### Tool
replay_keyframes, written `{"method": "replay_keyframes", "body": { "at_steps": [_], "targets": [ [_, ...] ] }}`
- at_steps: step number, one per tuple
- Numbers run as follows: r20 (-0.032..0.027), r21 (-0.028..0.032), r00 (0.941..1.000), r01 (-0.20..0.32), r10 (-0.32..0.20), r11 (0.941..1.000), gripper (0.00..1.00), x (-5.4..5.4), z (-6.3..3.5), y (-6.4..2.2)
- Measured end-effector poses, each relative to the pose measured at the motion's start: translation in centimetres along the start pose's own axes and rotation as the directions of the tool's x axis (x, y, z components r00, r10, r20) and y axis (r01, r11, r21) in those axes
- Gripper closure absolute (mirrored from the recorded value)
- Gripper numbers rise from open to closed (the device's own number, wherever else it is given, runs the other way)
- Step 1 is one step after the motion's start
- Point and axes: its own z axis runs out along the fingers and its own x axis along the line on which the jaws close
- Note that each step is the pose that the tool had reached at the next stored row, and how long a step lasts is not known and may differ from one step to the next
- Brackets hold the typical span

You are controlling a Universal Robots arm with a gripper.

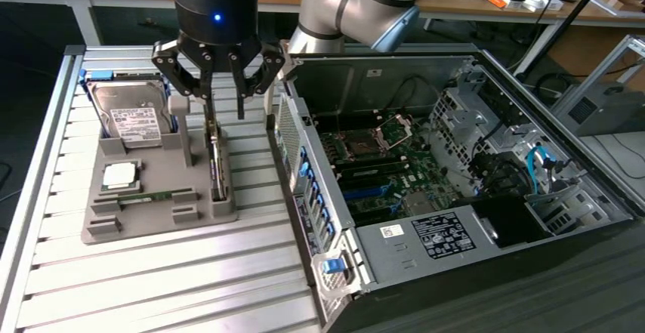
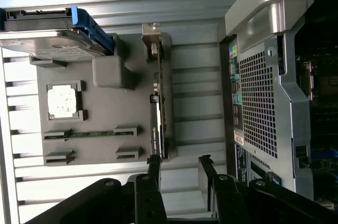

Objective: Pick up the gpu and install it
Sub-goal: 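Pick up the gpu and move the gpu toward the slot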

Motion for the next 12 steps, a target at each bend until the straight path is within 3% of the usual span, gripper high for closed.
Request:
{"method": "replay_keyframes", "body": {
  "at_steps": [12],
  "targets": [
    [-0.0001, 0.0000, 1.0000, 0.000, 0.000, 1.0000, 0.58, 0.01, 0.21, -0.01]
  ]
}}
